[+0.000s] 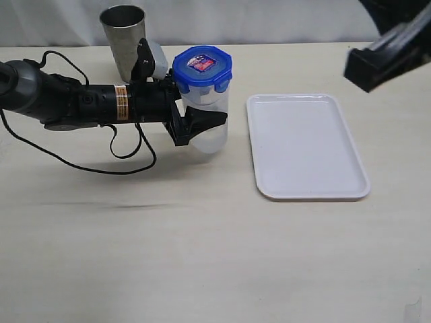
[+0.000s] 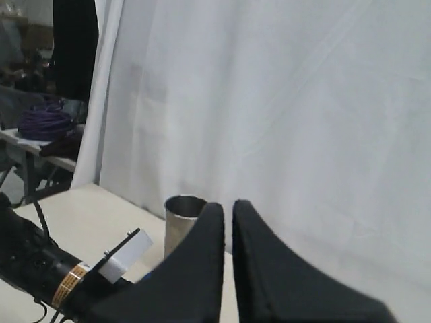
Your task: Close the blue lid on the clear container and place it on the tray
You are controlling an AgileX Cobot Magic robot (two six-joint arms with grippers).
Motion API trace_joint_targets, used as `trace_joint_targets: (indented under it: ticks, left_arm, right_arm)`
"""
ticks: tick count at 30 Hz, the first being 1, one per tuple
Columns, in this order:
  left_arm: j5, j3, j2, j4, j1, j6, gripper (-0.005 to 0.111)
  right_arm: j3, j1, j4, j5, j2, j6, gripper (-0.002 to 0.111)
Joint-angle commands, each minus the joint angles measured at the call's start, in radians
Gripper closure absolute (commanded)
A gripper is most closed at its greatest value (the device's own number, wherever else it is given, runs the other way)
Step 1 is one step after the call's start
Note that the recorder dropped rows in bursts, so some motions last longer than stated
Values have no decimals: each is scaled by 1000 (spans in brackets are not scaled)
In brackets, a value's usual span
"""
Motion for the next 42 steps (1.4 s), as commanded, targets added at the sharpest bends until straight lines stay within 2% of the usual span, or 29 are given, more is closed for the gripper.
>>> trace_joint_targets:
  ticks: [1,5,11,19,42]
  left_arm:
    - [-35,-6,-10,-28,-2,-7,107]
    - [-36,-6,-10,-30,-2,-7,107]
    - [-36,-6,-10,-30,-2,-7,107]
    - [-36,-6,-10,-37,-2,-7,107]
    - [-36,-6,-10,-37,-2,-7,107]
  right_arm:
    - [90,-5,24,-16,-156,4,104]
    - [194,-5,100,-32,-316,4,104]
    - [341,-5,102,-46,-548,4,104]
    - [402,-5,237,19,-755,4,104]
    - [410,-4,237,17,-821,4,104]
